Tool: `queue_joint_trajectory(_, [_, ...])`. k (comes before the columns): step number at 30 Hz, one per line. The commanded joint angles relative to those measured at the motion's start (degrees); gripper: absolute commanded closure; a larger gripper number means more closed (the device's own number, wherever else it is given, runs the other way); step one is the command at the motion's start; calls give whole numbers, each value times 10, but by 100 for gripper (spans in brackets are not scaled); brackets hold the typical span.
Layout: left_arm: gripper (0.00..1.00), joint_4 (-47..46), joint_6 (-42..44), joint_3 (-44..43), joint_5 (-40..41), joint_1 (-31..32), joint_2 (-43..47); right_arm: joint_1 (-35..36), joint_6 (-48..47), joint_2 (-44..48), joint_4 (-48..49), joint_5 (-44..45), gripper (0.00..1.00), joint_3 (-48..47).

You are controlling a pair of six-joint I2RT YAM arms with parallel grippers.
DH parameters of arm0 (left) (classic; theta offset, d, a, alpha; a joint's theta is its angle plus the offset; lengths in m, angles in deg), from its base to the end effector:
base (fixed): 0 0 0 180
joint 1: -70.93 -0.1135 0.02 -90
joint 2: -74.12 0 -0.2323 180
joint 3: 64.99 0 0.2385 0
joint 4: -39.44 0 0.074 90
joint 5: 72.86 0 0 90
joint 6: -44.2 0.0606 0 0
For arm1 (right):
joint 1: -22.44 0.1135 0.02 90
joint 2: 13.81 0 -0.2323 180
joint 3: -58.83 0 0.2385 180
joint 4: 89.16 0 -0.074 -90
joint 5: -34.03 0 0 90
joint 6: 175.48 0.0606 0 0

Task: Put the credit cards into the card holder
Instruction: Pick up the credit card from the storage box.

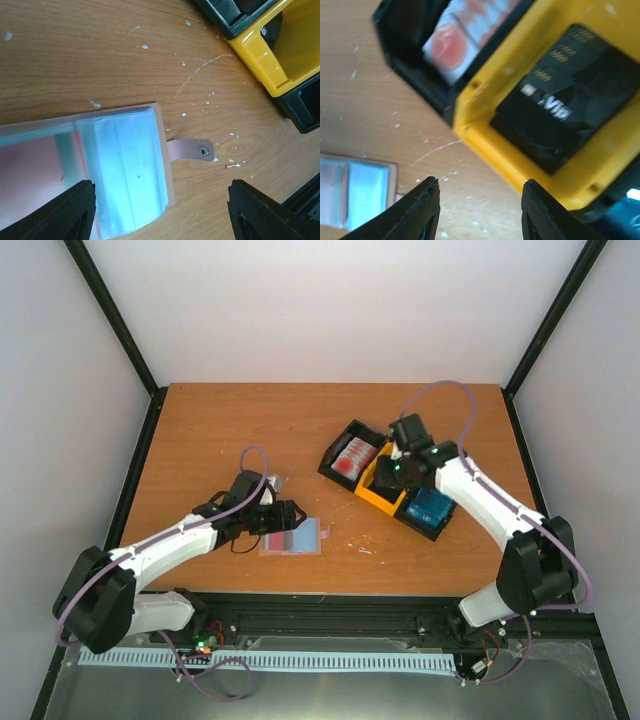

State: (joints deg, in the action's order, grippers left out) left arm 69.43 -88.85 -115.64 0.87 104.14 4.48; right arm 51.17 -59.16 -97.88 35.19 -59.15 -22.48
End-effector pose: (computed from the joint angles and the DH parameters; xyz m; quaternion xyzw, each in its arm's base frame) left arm 0.2011 -0.1519 0.1540 -0.0301 0.9280 -0.3184 0.1910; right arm 0.2656 0.1494 0.2185 -0.0278 0.9615 0.1494 0.2290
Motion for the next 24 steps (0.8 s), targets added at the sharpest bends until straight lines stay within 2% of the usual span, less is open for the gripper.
queue_joint_trajectory(1, [26, -52, 6, -41, -25, -4, -45, -78, -79, -45, -54, -90, 54, -45])
queue_joint_trajectory(4, [26, -51, 14, -70, -37, -4, -78, -82, -116, -98, -61, -97, 55, -91])
queue_joint_trajectory(8, [28, -53, 29, -100, -53, -4, -112, -84, -172, -169, -97, -54, 56, -150])
queue_joint_trajectory(12, [29, -57, 40, -125, -59, -4, -136, -86, -238, -206, -113, -25, 55, -170])
queue_joint_trajectory(16, [31, -115, 29, -139, -76, -1, -168, -86, -315, -233, -123, -9, 53, -189])
queue_joint_trajectory(24, [46, -174, -38, -191, -39, 43, -266, -88, -424, -308, -171, -46, 53, -232])
